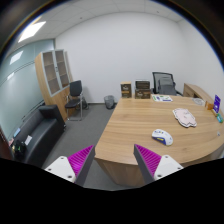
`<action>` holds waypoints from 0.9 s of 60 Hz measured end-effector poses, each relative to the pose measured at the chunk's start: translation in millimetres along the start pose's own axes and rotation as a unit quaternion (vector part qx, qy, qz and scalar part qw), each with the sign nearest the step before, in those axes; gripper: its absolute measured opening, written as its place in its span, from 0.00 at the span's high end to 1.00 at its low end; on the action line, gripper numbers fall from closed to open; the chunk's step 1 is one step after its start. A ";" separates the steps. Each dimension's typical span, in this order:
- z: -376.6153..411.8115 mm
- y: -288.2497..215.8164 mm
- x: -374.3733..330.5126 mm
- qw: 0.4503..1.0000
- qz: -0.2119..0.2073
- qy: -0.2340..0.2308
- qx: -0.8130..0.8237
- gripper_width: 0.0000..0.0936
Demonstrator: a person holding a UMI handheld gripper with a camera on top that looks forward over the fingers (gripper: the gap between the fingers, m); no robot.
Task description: Arrange mouse
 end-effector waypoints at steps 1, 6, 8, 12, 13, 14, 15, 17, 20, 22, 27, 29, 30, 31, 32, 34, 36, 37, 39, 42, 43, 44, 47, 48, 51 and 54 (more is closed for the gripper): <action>-4.3 1.0 0.2 1.000 0.001 0.009 -0.001 0.11; -27.1 8.9 1.9 0.999 0.006 0.038 0.000 0.11; -37.9 14.6 4.6 0.999 0.008 0.047 0.005 0.11; -64.9 26.6 7.5 0.998 0.016 0.060 0.014 0.11; -71.7 29.6 9.8 0.998 0.017 0.063 0.016 0.12; -78.1 32.2 11.7 0.998 0.018 0.064 0.017 0.11; -85.1 35.0 14.1 0.997 0.019 0.067 0.017 0.11; -99.1 40.2 19.9 0.997 0.019 0.070 0.018 0.11; -119.0 48.0 29.4 0.997 0.021 0.071 0.016 0.11; -131.9 53.0 37.3 0.997 0.020 0.068 0.014 0.11; -164.6 63.9 57.6 0.998 0.011 0.058 0.001 0.11; -178.7 69.7 65.0 0.998 0.010 0.057 -0.006 0.11; -185.5 72.7 68.9 0.998 0.010 0.057 -0.009 0.11; -192.0 75.3 73.2 0.998 0.010 0.057 -0.012 0.11; -197.8 78.5 77.1 0.998 0.009 0.056 -0.013 0.11; -207.8 84.5 85.7 0.998 0.011 0.052 -0.014 0.11; -215.5 90.0 94.5 0.999 0.015 0.045 -0.014 0.11; -219.0 92.5 98.6 0.999 0.017 0.041 -0.015 0.11; -224.9 96.2 106.6 0.999 0.020 0.032 -0.017 0.11; -232.1 100.7 118.7 0.999 0.024 0.023 -0.023 0.11; -234.3 102.0 122.3 0.999 0.026 0.022 -0.024 0.11; -236.7 102.9 125.5 0.999 0.028 0.021 -0.024 0.11; -240.2 104.1 135.7 0.999 0.028 0.016 -0.023 0.11; -240.8 103.6 138.8 0.999 0.028 0.013 -0.023 0.11; -240.6 103.1 148.4 0.999 0.025 0.006 -0.023 0.11; -242.8 104.6 157.6 0.999 0.030 0.009 -0.023 0.11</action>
Point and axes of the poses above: the point between the fingertips, and its own axes, seen from behind it with the camera up: z to the left, y down, x forward, the way the camera looks, the point moved 9 cm from there along -x, backward, against the way the camera looks, and after that the axes turned 12 degrees about -x, right-handed, at the moved point
